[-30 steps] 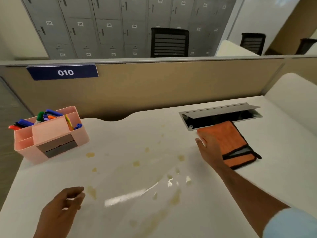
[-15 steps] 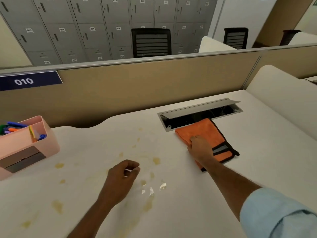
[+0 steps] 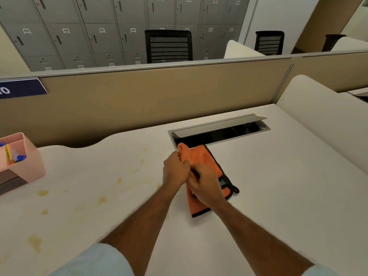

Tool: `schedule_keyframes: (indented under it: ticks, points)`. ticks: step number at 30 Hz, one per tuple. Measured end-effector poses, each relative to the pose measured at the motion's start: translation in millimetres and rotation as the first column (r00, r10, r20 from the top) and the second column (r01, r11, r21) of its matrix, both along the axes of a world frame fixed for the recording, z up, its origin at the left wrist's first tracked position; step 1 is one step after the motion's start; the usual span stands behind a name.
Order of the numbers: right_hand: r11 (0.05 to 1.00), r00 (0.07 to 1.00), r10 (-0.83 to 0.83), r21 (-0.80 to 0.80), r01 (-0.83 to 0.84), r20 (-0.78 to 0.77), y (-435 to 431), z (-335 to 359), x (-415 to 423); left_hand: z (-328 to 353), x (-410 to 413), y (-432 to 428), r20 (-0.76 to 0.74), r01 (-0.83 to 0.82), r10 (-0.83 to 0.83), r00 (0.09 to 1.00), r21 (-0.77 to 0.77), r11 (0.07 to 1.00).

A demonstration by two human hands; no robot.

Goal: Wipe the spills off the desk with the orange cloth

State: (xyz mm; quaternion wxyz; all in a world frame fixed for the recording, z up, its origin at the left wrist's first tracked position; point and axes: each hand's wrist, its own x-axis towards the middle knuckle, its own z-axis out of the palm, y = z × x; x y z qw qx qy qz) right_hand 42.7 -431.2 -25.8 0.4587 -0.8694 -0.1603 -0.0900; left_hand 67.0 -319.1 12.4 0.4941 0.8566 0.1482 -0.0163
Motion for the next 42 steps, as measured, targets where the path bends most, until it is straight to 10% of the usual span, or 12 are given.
schedule_keyframes:
  ticks: [3, 7, 10, 14, 18, 25, 33, 39, 42]
  points:
    - [0.996, 1.0, -0.002, 0.089, 0.004, -0.02, -9, 6, 3, 9, -8, 18, 0.125, 0.056, -0.066, 0.99, 0.079, 0.995]
    - [0.864, 0.88, -0.372, 0.235, 0.444, -0.297, -28, 13, 28, 37, -24, 51, 0.315, 0.206, -0.205, 0.927, 0.03, 0.978]
    - [0.839, 0.795, -0.107, 0.374, 0.395, -0.597, -34, 27, 42, 64, -39, 80, 0.443, 0.276, -0.243, 0.863, -0.01, 0.961]
    - [0.807, 0.78, 0.35, 0.59, 0.03, -0.519, -3, 48, 37, 82, -53, 125, 0.516, 0.134, -0.057, 0.855, -0.114, 0.984]
    - [0.776, 0.794, 0.367, 0.63, 0.026, -0.485, 52, 62, 21, 72, -74, 181, 0.456, -0.07, 0.144, 0.878, -0.176, 0.982]
    - [0.935, 0.875, 0.177, 0.355, -0.007, -0.45, 136, 47, -9, 33, -134, 247, 0.205, -0.226, 0.211, 0.956, 0.051, 0.973]
    - [0.999, 0.928, 0.042, 0.02, -0.037, -0.369, 191, 16, -32, -19, -174, 298, -0.117, -0.241, 0.228, 0.967, -0.118, 0.963]
    - [0.89, 0.99, -0.068, -0.455, 0.003, -0.126, 231, -6, -62, -46, -206, 331, 0.102, -0.335, 0.322, 0.941, 0.162, 0.928]
    - [0.802, 0.962, 0.004, -0.574, -0.166, -0.272, 272, -20, -82, -54, -242, 365, 0.172, -0.44, 0.413, 0.894, 0.163, 0.883]
